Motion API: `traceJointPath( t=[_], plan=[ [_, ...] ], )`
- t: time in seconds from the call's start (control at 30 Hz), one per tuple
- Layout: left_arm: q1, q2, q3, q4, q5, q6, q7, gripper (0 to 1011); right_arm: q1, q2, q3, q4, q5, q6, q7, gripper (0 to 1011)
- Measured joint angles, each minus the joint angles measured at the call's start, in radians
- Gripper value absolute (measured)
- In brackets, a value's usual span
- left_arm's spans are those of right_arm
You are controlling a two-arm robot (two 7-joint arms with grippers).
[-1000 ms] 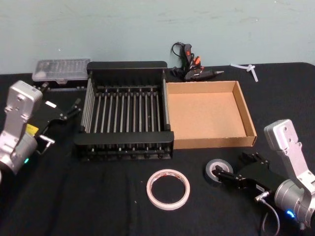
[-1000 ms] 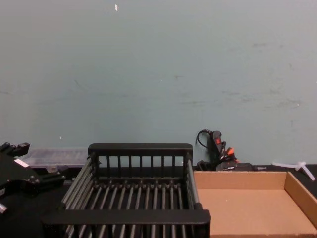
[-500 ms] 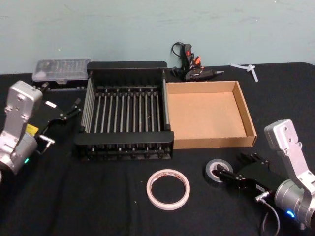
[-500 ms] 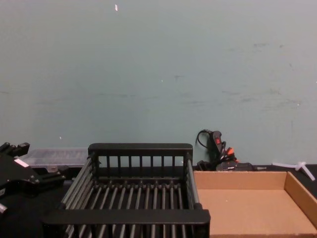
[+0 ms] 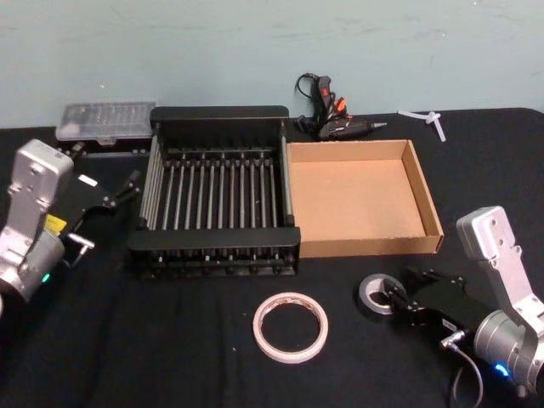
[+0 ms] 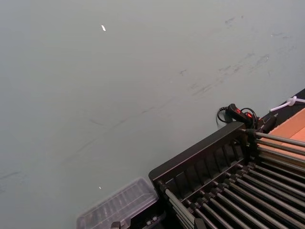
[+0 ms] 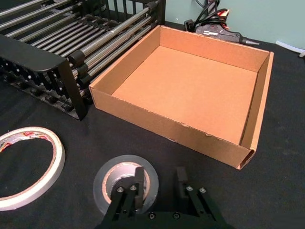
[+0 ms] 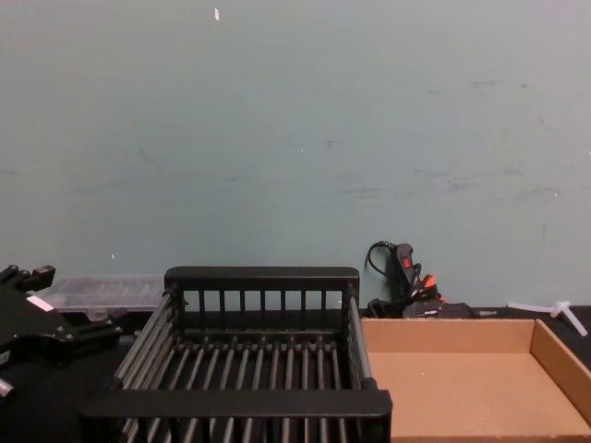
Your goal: Pick up the white tape and place it into the black box , Pick up the silver tape and place it into the brown box.
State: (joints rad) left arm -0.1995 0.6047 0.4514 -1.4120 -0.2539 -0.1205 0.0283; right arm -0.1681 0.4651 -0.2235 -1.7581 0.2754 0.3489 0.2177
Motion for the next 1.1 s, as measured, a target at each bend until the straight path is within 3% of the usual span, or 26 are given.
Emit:
traceJointPath(
  t=[0.27, 0.37, 0.6, 1.1],
  plan=[
    [0.000, 0.000, 0.000, 0.000, 0.000, 0.000, 0.000, 1001, 0.000, 0.000, 0.000, 0.000, 0.000, 0.000, 0.000, 188],
    [0.000, 0.000, 0.000, 0.000, 0.000, 0.000, 0.000, 1001, 0.000, 0.000, 0.000, 0.000, 0.001, 0.000, 0.000, 145],
    [0.000, 0.000, 0.000, 0.000, 0.000, 0.000, 0.000, 1001, 0.000, 0.000, 0.000, 0.000, 0.000, 0.000, 0.000, 145],
    [0.000, 0.000, 0.000, 0.000, 0.000, 0.000, 0.000, 1001, -0.026, -0.003, 0.057, -0.066, 0.034, -0.046, 0.056, 145]
  ],
)
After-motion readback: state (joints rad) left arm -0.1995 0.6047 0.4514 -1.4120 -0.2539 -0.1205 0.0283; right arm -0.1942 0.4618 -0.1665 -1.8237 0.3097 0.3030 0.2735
